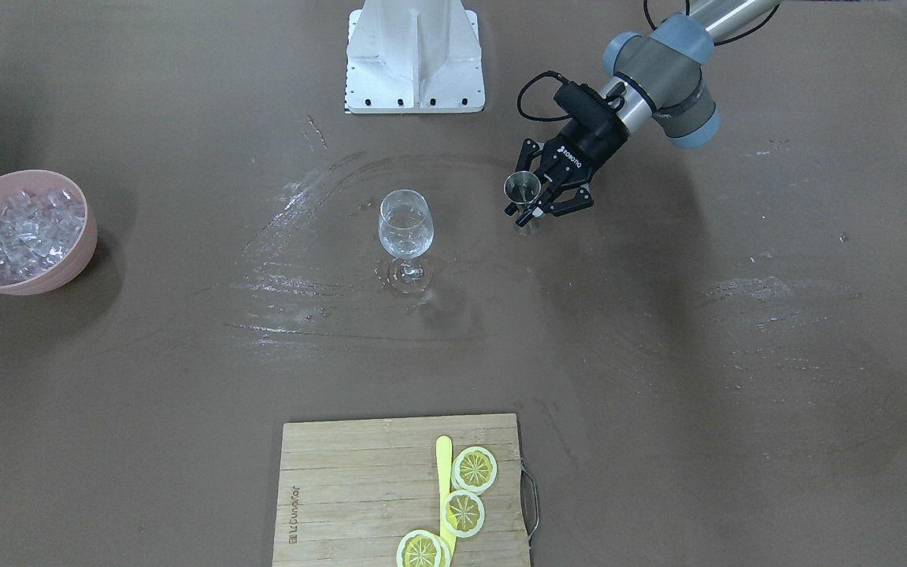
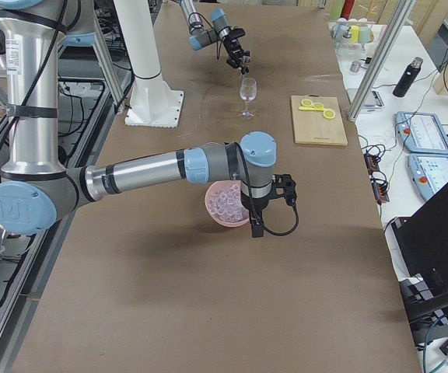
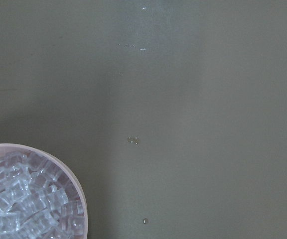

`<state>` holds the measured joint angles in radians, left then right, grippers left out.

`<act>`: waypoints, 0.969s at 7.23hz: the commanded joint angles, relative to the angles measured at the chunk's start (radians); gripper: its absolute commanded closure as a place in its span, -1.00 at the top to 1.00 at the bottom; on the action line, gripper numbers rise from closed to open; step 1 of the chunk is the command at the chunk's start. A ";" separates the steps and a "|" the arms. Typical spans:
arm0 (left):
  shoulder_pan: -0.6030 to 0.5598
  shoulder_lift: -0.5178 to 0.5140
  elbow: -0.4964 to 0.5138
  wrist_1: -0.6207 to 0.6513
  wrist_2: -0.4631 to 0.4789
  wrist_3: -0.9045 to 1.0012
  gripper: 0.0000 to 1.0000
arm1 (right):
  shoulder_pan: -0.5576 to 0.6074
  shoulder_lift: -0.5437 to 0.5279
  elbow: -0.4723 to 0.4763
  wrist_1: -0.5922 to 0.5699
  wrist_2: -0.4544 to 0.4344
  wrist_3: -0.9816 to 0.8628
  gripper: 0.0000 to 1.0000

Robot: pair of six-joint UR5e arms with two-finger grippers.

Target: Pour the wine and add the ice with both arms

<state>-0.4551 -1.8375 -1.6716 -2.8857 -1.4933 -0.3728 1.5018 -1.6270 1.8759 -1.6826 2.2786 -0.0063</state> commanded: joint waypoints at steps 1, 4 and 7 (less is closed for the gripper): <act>-0.057 -0.071 -0.002 0.116 -0.111 0.028 -1.00 | 0.000 -0.001 -0.001 0.000 -0.001 0.000 1.00; -0.137 -0.112 -0.019 0.201 -0.275 0.086 -1.00 | 0.000 -0.002 -0.003 0.000 0.001 0.000 1.00; -0.139 -0.143 -0.149 0.457 -0.324 0.192 -1.00 | 0.000 -0.002 -0.001 0.000 0.004 0.014 1.00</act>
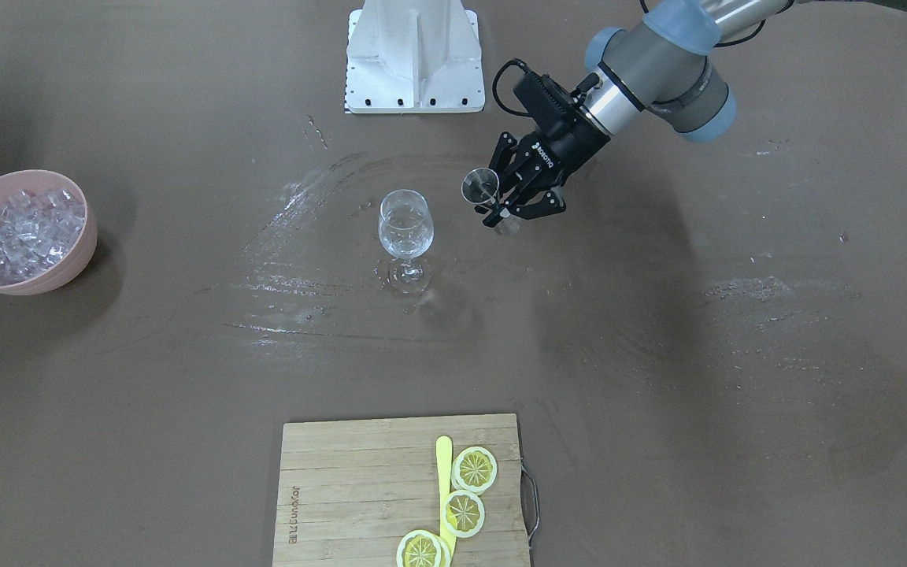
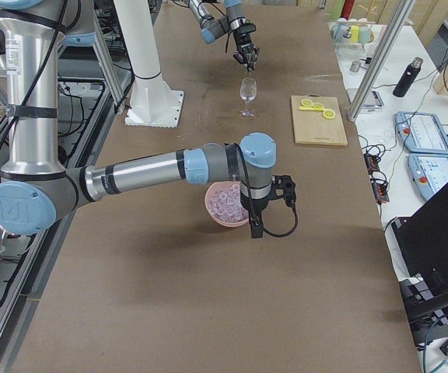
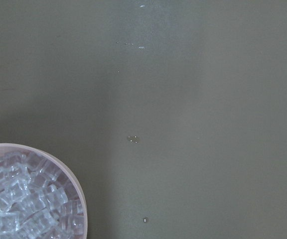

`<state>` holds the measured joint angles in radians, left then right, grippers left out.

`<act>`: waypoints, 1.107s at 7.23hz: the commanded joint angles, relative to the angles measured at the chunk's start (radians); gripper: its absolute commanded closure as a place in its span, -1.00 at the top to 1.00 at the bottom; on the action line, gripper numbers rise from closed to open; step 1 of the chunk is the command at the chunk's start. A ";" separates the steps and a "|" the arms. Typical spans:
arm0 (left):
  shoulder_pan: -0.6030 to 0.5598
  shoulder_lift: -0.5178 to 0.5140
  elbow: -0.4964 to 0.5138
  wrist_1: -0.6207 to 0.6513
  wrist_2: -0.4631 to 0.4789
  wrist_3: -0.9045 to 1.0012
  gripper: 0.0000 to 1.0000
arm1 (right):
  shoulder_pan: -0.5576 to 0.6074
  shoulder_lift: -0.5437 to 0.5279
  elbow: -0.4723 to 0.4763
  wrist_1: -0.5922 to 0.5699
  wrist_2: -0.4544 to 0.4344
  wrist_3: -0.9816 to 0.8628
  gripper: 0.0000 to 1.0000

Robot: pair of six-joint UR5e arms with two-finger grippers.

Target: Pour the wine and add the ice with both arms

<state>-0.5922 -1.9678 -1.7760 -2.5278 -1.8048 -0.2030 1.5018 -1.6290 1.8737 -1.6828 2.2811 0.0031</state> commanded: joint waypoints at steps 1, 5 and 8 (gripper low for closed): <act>0.000 -0.023 -0.043 0.145 -0.013 0.034 -1.00 | 0.000 0.000 -0.001 0.000 0.001 0.005 1.00; 0.003 -0.100 -0.045 0.345 -0.013 0.079 -1.00 | 0.000 -0.005 -0.001 0.000 0.003 0.005 1.00; 0.006 -0.132 -0.046 0.420 -0.011 0.097 -1.00 | 0.000 -0.006 -0.001 0.000 0.005 0.005 1.00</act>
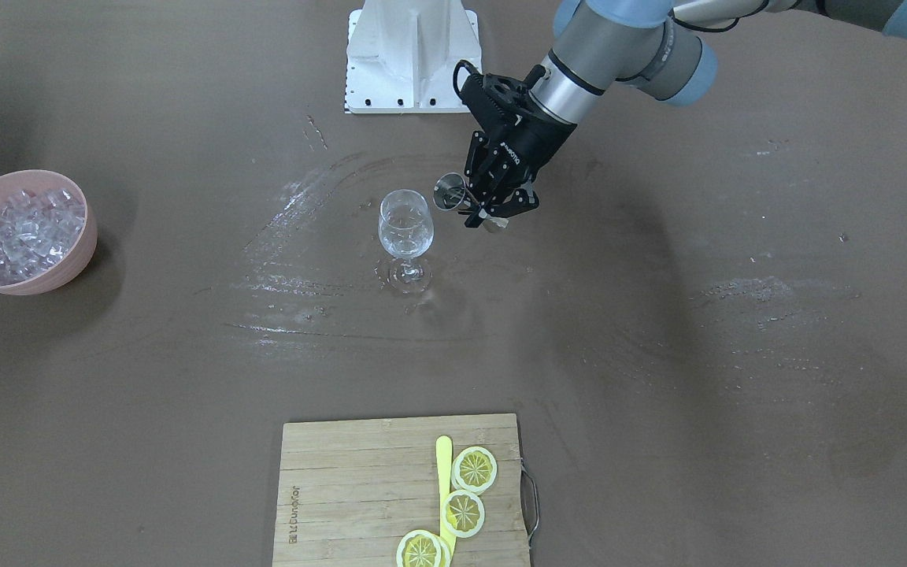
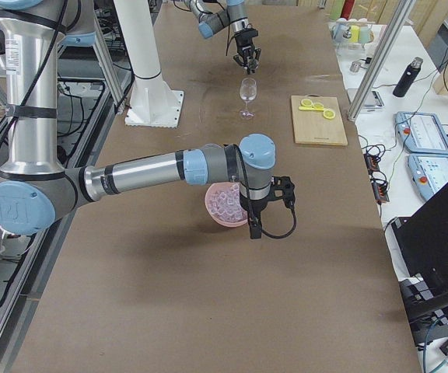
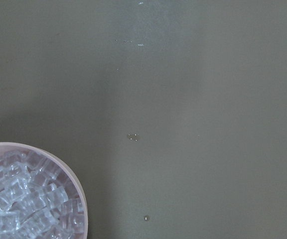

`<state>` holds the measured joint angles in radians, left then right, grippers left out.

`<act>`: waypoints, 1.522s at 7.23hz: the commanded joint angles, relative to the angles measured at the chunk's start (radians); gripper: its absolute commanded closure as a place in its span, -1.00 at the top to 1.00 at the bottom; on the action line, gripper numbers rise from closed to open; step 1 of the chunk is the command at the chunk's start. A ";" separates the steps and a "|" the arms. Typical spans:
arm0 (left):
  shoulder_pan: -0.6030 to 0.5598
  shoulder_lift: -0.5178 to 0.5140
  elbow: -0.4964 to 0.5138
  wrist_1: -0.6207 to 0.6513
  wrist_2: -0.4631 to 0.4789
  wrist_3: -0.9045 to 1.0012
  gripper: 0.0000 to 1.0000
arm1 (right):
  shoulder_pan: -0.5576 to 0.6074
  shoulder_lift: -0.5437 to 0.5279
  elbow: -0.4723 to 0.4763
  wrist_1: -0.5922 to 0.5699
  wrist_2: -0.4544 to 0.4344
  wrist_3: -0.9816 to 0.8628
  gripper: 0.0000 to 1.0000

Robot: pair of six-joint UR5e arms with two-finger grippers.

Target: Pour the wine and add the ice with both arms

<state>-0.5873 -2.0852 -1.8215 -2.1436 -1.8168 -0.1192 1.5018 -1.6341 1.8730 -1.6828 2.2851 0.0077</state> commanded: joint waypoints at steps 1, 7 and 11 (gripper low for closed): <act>0.000 -0.036 -0.002 0.072 0.004 0.035 -1.00 | 0.000 -0.001 0.000 -0.002 0.001 0.002 1.00; 0.001 -0.059 -0.016 0.174 0.011 0.036 -1.00 | 0.000 -0.006 -0.003 -0.002 0.001 0.002 1.00; 0.014 -0.076 -0.061 0.307 0.016 0.099 -1.00 | 0.000 -0.007 -0.003 -0.002 0.001 0.002 1.00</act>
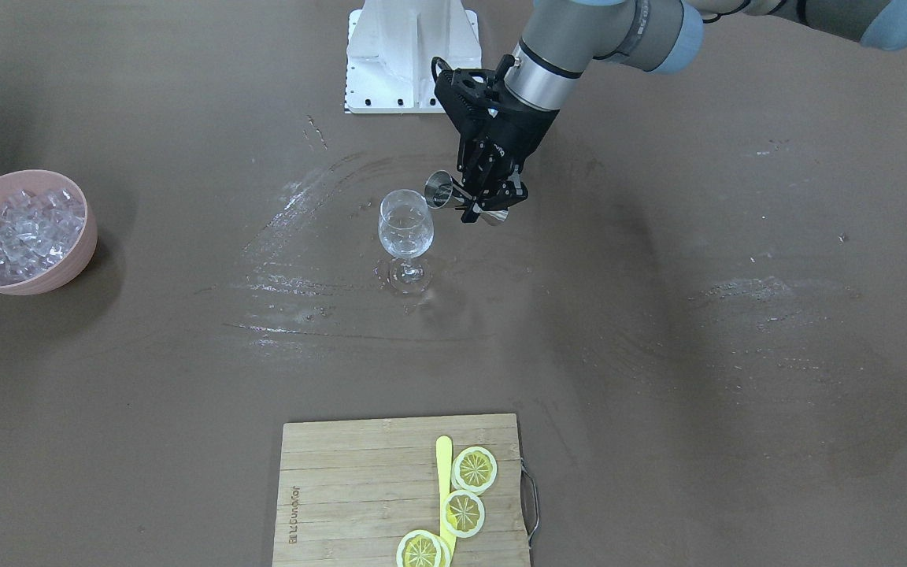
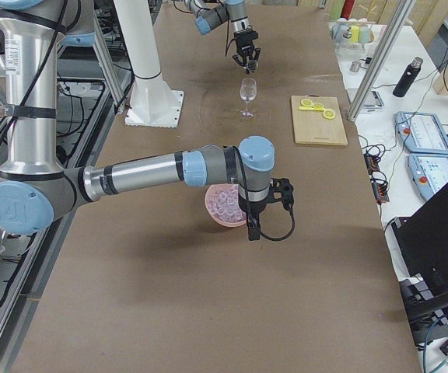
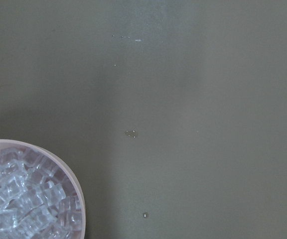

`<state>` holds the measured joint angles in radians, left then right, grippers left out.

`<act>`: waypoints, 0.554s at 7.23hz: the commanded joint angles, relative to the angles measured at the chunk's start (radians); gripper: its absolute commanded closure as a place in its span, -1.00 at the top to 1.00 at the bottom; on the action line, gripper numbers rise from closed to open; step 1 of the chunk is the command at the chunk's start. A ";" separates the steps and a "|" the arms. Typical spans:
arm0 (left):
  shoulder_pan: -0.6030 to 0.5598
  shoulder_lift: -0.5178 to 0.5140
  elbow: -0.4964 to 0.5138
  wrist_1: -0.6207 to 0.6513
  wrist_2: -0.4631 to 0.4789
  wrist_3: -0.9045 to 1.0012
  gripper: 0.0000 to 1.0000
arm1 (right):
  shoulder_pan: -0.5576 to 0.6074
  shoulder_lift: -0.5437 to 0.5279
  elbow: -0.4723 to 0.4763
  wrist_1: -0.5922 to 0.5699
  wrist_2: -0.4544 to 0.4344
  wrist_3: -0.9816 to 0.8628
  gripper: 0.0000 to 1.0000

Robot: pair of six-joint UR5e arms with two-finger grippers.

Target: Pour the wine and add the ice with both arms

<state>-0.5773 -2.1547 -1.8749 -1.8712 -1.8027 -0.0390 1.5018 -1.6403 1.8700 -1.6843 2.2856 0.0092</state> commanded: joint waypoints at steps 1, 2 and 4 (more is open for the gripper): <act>0.014 -0.013 -0.010 0.065 0.028 0.021 -1.00 | 0.000 -0.001 0.001 0.000 0.000 0.000 1.00; 0.029 -0.040 -0.015 0.117 0.045 0.021 -1.00 | 0.000 -0.001 0.000 0.000 0.000 -0.002 1.00; 0.054 -0.074 -0.023 0.184 0.084 0.021 -1.00 | 0.000 -0.001 0.000 0.000 0.000 0.000 1.00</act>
<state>-0.5377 -2.2110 -1.8923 -1.7271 -1.7413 -0.0187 1.5018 -1.6413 1.8703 -1.6843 2.2856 0.0088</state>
